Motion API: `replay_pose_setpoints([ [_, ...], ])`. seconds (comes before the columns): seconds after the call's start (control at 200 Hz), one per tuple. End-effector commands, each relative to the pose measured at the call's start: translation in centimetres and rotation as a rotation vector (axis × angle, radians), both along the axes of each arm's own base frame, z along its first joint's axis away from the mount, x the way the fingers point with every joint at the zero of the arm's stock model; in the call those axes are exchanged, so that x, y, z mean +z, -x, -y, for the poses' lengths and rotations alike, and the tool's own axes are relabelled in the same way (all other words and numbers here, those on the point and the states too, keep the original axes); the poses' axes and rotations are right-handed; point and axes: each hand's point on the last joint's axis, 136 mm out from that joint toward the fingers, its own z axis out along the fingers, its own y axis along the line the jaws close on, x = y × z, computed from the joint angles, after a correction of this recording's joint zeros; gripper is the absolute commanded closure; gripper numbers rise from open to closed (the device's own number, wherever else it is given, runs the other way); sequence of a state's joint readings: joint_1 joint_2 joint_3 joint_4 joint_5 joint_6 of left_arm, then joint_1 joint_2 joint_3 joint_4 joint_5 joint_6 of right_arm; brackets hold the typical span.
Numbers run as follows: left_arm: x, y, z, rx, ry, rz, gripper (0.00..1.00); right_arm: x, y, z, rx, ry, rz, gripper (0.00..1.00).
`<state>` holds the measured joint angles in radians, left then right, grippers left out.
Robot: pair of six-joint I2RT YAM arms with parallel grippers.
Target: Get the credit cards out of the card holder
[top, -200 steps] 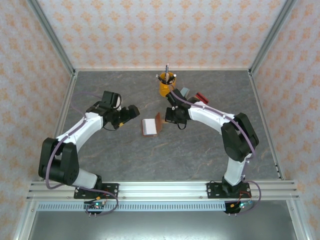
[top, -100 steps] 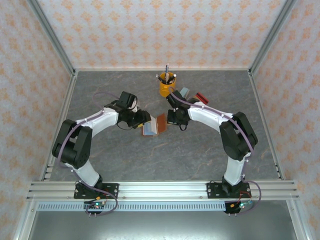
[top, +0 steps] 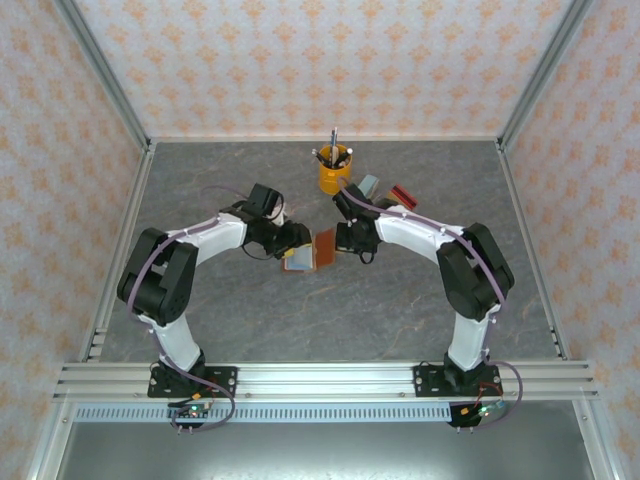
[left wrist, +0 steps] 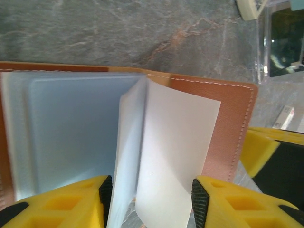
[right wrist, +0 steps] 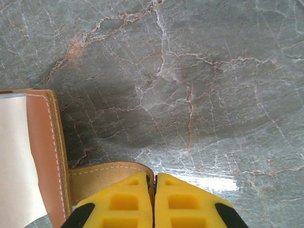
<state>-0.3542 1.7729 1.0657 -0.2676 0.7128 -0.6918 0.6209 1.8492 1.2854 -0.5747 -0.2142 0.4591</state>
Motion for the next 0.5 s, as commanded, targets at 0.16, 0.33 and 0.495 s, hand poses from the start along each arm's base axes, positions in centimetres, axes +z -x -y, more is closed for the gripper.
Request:
replay_pose_setpoints([
  [0.16,3.1,-1.3,4.3,-0.063,0.163,0.098,0.47,-1.9,0.4,-0.1,-0.007,-0.009,-0.045,0.93],
  [0.33,2.4,-1.5,5.5,-0.069,0.167,0.093,0.47,-2.4,0.4,-0.3,-0.023,-0.023,-0.059,0.93],
  [0.495,0.6,-1.8,5.4,-0.048,0.127,0.066,0.50,-2.2,0.1,0.1,-0.054,-0.052,-0.058,0.92],
])
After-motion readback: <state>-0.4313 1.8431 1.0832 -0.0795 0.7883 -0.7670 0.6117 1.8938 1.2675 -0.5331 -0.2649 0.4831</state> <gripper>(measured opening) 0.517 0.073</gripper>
